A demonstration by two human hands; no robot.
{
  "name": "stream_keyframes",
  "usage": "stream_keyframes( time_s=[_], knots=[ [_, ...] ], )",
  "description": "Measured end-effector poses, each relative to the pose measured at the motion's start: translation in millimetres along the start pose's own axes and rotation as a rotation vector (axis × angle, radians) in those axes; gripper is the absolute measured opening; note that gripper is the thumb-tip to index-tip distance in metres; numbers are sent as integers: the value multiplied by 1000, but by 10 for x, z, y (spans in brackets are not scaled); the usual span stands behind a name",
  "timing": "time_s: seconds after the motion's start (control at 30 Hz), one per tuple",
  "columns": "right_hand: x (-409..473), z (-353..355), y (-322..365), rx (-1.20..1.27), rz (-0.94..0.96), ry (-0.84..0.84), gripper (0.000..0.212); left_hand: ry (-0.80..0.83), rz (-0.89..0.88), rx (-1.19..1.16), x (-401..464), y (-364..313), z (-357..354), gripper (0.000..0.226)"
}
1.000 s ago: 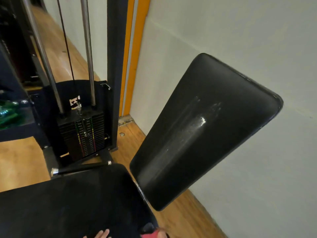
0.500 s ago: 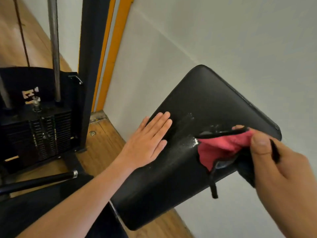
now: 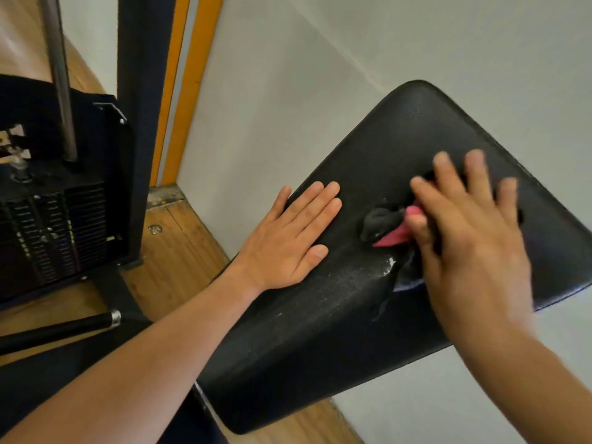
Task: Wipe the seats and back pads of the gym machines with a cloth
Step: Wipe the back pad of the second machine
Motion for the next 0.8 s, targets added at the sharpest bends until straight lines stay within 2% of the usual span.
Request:
stream_keyframes(
  time_s=[0.03,0.1,0.2,0.27,0.43,0.63,0.7,0.8],
  knots=[
    [-133,-133,207,-32,57,88,45,-3,-6,-4,-3,-2,-1,62],
    [-399,-306,218,-99,143,136,45,-9,-5,-15,-8,-15,-9,62],
    [-230,-211,163,-159,110,120,48,-38,4,-25,1,11,-3,62],
    [-278,-240,229,-153,77,166,51,-60,6,-22,-4,14,-4,61],
    [-261,-235,234,-94,64,125,52,-58,19,15,-17,-9,-13,62],
    [-332,-328,302,-142,92,82,49,-64,99,-47,-45,-127,32,62],
    [-465,-416,360,-135,130,121,49,-77,93,-56,-48,-140,30,61],
    [-747,-614,470,-134,224,289,50,-74,87,-67,-56,-123,16,59]
  ],
)
Point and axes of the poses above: each hand's wrist, its own x-axis towards the middle knuckle, its own z-axis out of the back of the hand, y = z × x, the point moved 2 cm from there along x, towards the middle knuckle, and after that the axes turned 12 degrees about x, right-handed, at the moved point
